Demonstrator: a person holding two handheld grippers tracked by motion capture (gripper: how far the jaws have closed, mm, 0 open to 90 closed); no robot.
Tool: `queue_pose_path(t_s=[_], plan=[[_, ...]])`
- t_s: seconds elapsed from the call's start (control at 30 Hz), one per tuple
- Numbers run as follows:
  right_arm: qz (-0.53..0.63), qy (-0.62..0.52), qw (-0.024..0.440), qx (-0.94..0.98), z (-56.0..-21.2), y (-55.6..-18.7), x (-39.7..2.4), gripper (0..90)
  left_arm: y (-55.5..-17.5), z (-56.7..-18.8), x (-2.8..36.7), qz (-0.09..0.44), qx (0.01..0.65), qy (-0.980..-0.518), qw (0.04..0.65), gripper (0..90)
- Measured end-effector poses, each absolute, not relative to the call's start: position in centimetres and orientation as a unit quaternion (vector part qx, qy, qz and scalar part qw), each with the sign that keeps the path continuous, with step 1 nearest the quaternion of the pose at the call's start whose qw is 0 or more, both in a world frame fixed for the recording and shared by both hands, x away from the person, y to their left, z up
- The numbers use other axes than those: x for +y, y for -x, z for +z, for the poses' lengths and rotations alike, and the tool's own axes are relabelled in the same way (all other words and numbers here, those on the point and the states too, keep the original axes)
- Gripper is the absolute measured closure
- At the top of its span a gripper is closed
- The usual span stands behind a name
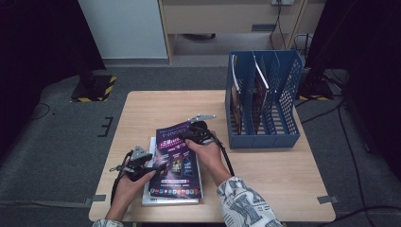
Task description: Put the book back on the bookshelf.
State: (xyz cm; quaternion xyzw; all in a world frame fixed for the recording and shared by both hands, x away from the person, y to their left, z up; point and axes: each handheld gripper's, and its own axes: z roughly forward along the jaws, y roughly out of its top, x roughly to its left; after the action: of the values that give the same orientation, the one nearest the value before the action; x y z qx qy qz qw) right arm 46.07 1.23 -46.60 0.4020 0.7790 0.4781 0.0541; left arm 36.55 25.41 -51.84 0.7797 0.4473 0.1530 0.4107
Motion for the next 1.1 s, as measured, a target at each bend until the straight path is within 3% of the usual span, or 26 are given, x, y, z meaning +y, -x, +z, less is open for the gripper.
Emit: queue_pose_path(t_s=[0.73,1.1], plan=[[0.546,-0.296,0.131,0.772,-41.4,-44.5,0.8,80.5,-36.6,-51.7,25.1,0.109,0.432,-0.781,0.438,23.4],[0.564,-0.284,0.131,0.765,-40.9,-44.4,0.9,81.3,-36.6,-51.8,24.8,0.084,0.431,-0.778,0.449,33.9]])
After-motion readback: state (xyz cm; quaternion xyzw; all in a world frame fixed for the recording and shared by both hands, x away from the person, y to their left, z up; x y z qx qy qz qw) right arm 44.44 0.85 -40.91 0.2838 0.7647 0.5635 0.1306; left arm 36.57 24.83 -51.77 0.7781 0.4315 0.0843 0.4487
